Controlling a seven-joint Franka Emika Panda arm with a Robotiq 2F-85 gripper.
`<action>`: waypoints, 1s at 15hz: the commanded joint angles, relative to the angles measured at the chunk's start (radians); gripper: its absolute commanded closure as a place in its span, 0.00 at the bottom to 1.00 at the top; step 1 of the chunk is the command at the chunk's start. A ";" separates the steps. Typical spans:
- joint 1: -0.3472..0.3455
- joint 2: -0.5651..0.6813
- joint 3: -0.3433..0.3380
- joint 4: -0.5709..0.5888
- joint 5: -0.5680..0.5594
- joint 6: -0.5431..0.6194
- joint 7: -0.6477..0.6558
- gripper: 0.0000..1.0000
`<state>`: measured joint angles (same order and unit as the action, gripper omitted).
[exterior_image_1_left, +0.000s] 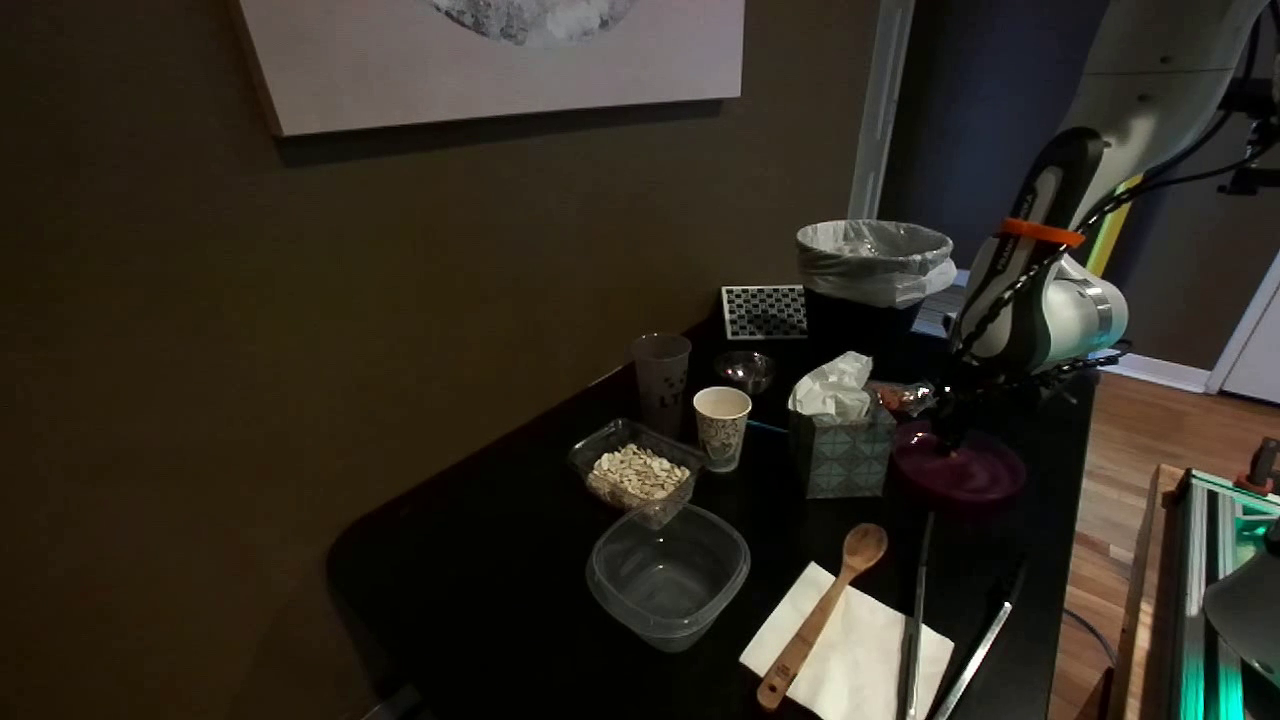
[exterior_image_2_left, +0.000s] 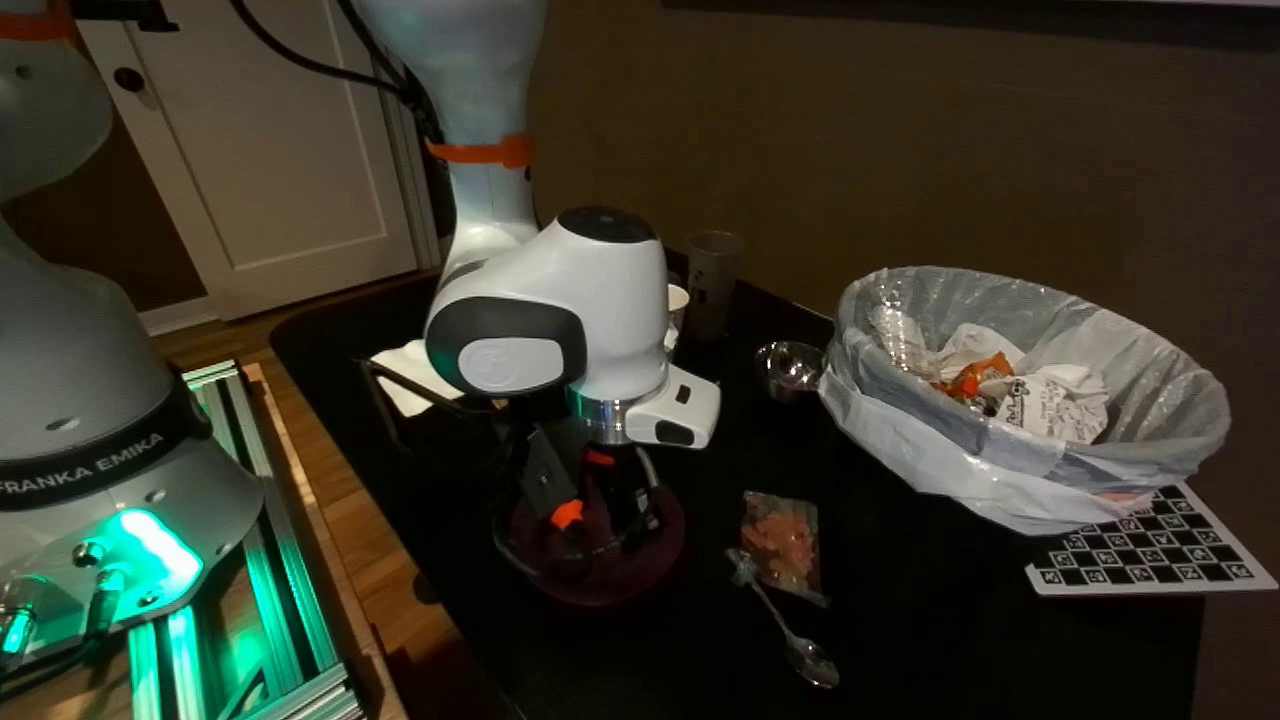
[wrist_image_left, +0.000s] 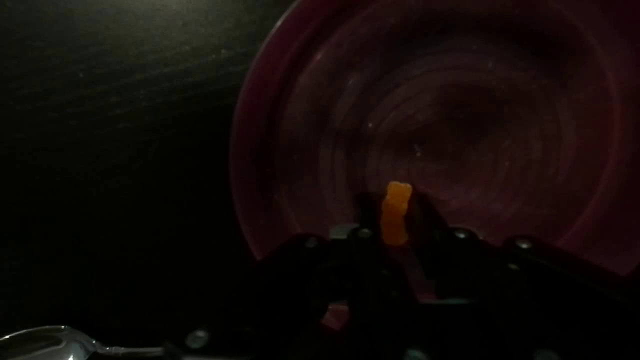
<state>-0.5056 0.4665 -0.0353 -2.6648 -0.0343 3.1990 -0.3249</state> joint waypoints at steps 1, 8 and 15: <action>-0.023 0.025 0.012 0.008 -0.034 0.034 0.033 0.81; -0.037 0.020 0.021 0.007 -0.040 0.033 0.034 0.81; -0.054 0.018 0.033 0.006 -0.044 0.031 0.034 0.85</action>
<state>-0.5292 0.4665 -0.0220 -2.6641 -0.0486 3.1991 -0.3164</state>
